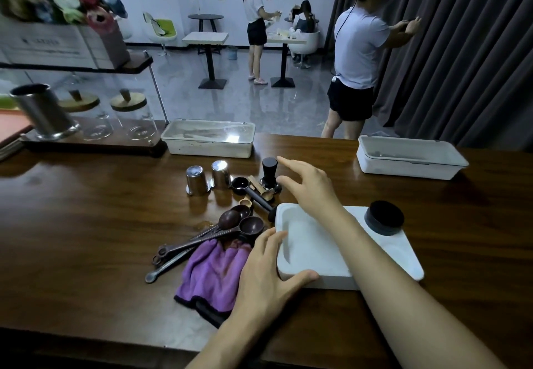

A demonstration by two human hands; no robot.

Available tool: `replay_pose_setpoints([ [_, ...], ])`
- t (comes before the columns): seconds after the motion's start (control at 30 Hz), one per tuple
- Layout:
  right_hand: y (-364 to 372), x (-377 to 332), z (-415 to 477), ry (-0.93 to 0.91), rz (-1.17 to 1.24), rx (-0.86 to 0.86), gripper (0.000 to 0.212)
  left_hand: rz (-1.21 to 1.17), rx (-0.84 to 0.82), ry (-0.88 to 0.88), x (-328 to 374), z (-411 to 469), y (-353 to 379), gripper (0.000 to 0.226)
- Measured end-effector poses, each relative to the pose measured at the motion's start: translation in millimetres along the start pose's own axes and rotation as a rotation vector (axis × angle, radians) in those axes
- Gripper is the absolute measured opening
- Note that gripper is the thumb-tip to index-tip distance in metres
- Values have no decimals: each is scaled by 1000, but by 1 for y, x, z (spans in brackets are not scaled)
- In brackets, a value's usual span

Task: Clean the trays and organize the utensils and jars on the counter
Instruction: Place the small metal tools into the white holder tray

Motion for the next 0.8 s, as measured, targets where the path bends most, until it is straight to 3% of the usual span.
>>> replay_pose_setpoints([
  [0.3, 37, 12, 45, 132, -44, -94, 47, -4, -8, -11, 0, 0, -1, 99],
  [0.8, 38, 18, 52, 126, 89, 94, 22, 7, -3, 0, 4, 0, -2, 97],
])
Point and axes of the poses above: each hand's wrist, its own z-axis towards the middle knuckle, its own y-axis out of the palm, x = y × z, the point moved 3 cm from there along z, towards the middle knuckle, and after that the axes turned 7 degrees about -x, right-handed, at the moved point
